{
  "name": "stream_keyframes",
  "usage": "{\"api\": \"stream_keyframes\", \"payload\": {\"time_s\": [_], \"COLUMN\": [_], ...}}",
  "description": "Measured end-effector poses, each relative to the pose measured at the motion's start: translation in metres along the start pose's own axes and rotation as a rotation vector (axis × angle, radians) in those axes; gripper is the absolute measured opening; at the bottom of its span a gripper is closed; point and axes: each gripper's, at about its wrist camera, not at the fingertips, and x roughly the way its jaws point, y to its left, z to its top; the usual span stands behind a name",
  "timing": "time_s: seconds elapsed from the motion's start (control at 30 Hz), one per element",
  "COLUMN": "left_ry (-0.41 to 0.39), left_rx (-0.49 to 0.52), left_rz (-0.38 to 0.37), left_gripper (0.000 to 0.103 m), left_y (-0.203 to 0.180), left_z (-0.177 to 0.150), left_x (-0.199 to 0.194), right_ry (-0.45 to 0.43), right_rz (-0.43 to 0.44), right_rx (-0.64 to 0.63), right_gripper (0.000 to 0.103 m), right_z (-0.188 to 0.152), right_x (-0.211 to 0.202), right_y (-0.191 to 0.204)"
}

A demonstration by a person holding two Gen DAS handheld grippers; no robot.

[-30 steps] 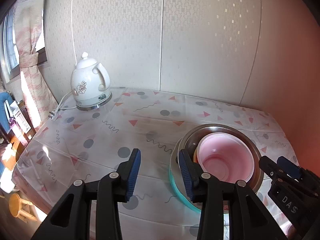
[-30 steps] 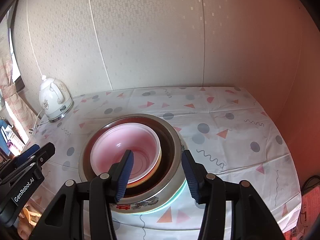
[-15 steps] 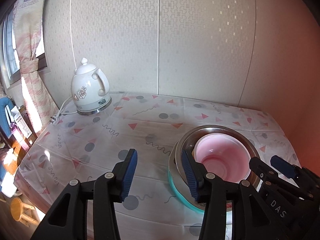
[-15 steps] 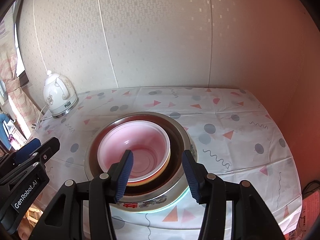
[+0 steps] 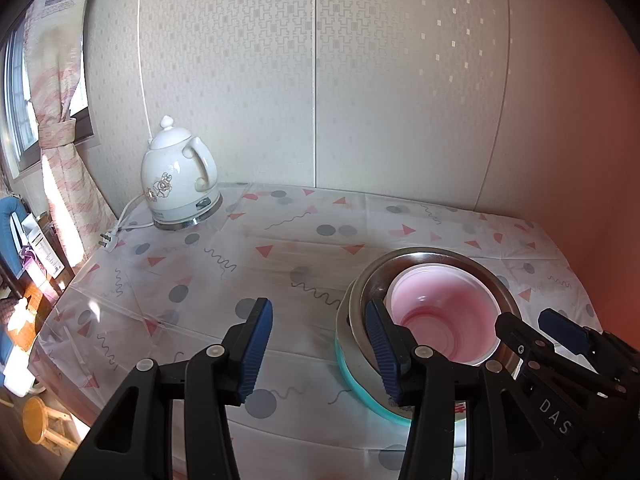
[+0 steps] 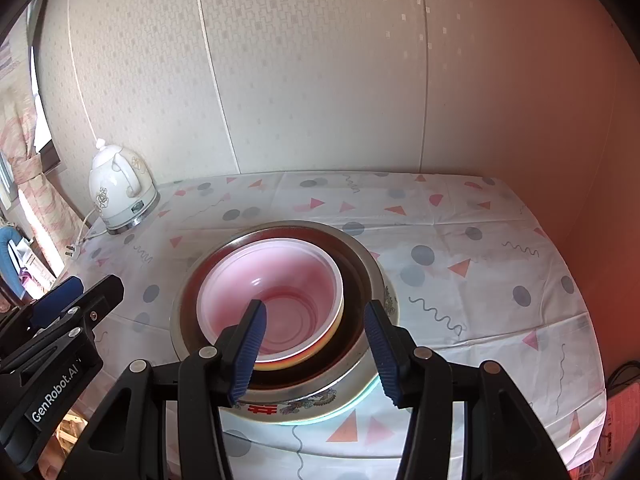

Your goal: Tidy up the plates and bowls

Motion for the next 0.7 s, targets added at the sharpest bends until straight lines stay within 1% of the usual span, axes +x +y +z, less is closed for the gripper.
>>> {"api": "stream_keyframes", "payload": {"time_s": [0.2, 0.7], "left_ry": [0.005, 0.003], "left_rx": [0.003, 0.01], "left_rz": [-0.001, 0.006], "left_gripper": [0.052, 0.054], "left_y": [-0.0011, -0.0021], "left_z": [-0.0003, -0.0004], "left_x": [0.0004, 0.0006], "right_ry": [0.005, 0.004], "right_rz": [0.003, 0.004], "right_rx": [0.0, -0.001], "right_gripper": [0.052, 0.052], "right_z": [-0.0004, -0.0013], "right_x": [0.0002, 0.0017], "right_y": [0.0007, 0.0013]}}
